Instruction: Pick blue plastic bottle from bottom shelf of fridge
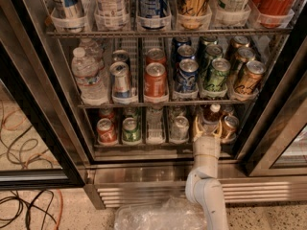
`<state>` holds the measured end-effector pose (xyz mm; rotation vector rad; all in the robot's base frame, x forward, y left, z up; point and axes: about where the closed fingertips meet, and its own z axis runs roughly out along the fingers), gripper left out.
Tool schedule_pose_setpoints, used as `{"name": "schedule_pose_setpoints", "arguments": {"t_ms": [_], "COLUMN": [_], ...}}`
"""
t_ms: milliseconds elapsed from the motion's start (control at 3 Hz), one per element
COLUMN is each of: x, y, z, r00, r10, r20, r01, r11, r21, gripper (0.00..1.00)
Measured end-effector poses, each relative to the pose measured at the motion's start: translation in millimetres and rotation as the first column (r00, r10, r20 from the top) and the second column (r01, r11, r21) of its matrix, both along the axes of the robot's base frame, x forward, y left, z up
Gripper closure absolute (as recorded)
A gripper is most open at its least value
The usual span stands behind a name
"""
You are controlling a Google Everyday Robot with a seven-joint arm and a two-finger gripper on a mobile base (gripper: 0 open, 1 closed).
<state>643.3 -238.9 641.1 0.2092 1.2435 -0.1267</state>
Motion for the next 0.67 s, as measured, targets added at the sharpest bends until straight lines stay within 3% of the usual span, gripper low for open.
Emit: {"name": "schedule_pose_setpoints", "arguments": {"t_ms": [667], "x": [-21], "y": [-11], "z": [-27], "r00": [0.9966], "r10": [-0.016], "r20": [0.081], "r01": [0.012], "r11": [0.999], "r21": [0.044], "gripper": [1.00]}}
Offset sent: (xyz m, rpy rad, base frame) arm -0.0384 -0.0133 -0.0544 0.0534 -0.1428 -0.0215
